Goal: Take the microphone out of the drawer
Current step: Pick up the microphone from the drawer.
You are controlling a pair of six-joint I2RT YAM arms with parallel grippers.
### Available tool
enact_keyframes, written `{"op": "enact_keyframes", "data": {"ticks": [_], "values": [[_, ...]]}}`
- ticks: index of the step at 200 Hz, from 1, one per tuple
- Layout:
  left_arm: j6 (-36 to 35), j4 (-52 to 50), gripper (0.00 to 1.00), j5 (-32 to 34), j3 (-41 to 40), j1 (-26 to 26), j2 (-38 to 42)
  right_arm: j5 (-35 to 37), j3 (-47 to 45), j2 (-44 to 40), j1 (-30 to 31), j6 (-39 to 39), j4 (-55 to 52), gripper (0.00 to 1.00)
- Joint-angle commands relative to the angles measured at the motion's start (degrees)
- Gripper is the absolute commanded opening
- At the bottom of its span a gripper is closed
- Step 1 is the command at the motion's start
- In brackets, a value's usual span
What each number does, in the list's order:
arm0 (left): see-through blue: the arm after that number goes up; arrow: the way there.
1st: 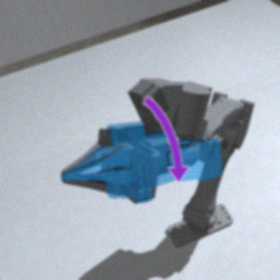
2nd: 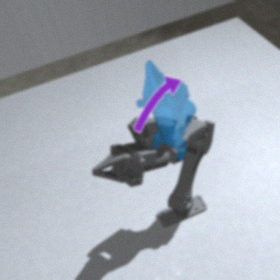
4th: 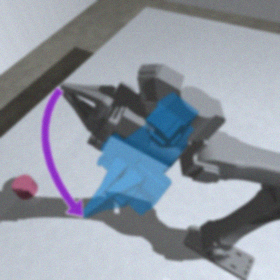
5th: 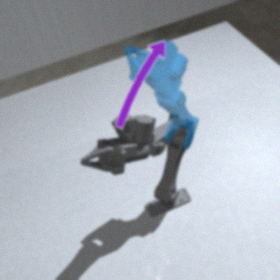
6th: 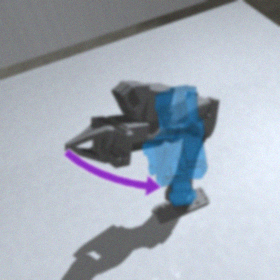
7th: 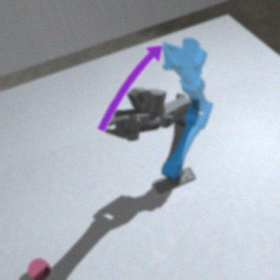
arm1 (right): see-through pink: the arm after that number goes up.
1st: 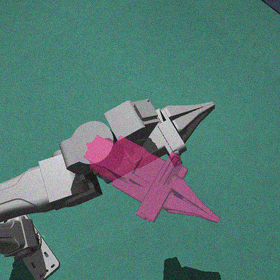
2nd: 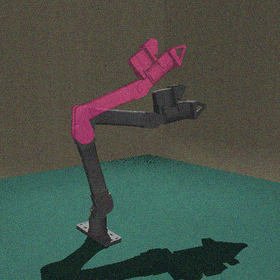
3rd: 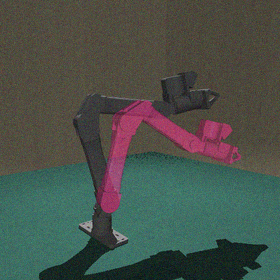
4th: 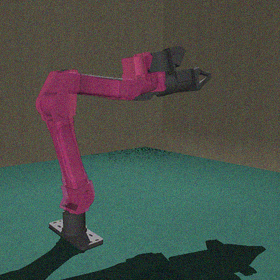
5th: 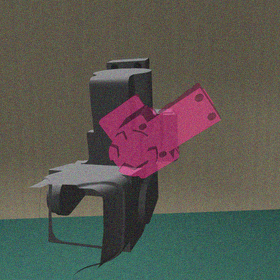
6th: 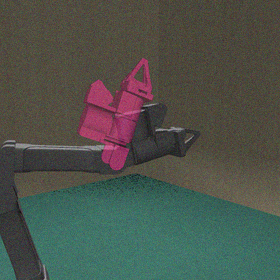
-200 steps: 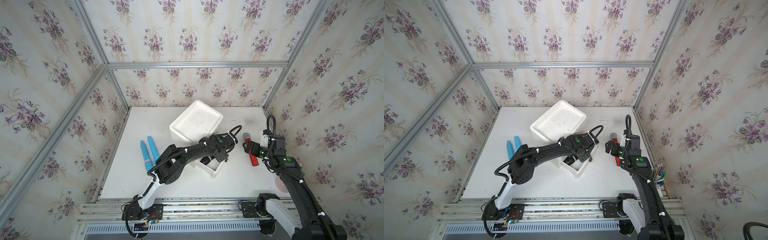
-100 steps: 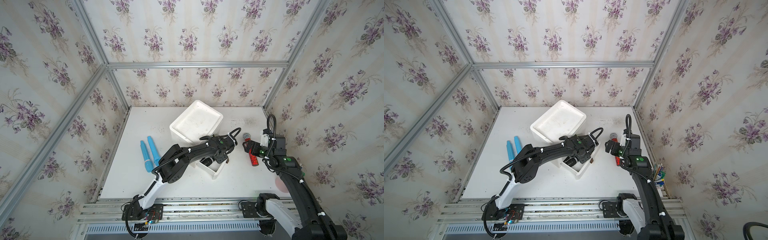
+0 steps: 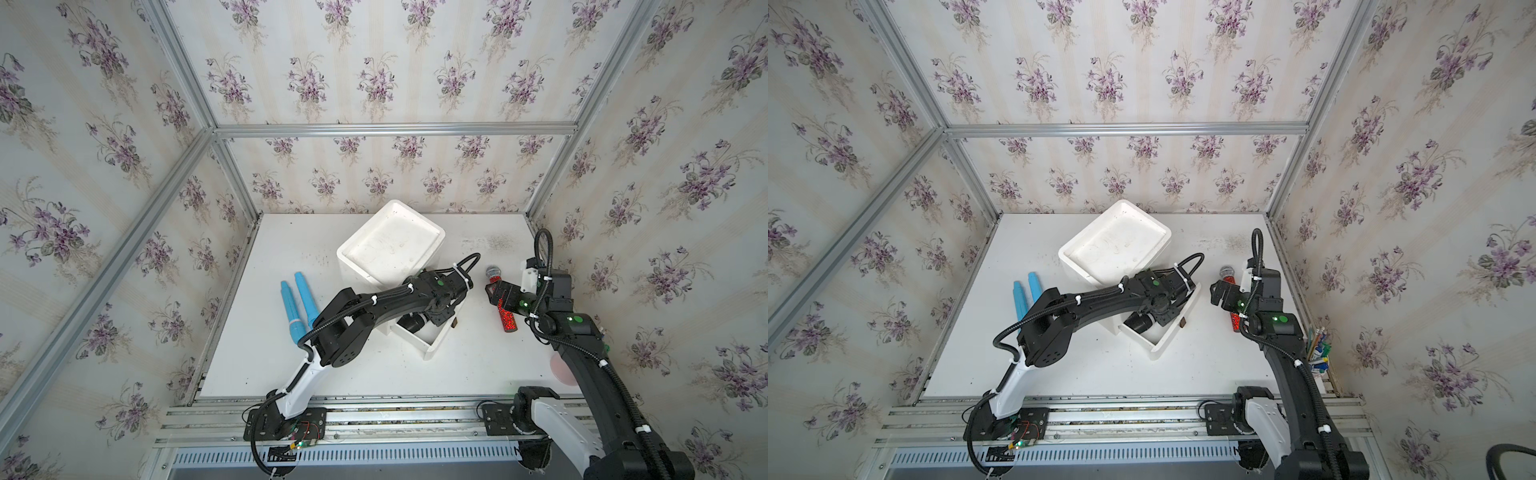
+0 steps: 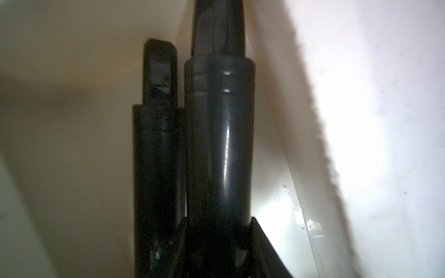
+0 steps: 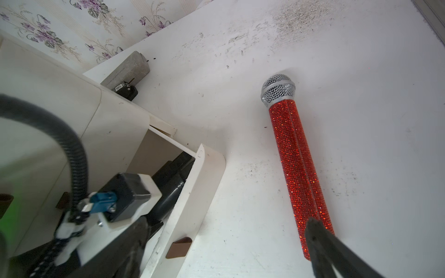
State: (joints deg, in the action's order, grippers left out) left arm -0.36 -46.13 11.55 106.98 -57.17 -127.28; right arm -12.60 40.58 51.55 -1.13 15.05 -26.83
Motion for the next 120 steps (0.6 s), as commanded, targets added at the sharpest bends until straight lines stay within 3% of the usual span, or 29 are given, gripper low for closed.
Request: {"op": "enact_keyframes", "data": {"ticks": [1,120], "values": [[-0.4,0.3,0.24,-1.5,0.4,0.3,1.8,0.1,-0.1,-0.3,0.0,0.2,0.9,1.00],[-0.4,-3.4,0.24,-6.3,2.7,0.3,11.5,1.6,-0.2,-1.2,0.0,0.3,0.8,1.00]]}}
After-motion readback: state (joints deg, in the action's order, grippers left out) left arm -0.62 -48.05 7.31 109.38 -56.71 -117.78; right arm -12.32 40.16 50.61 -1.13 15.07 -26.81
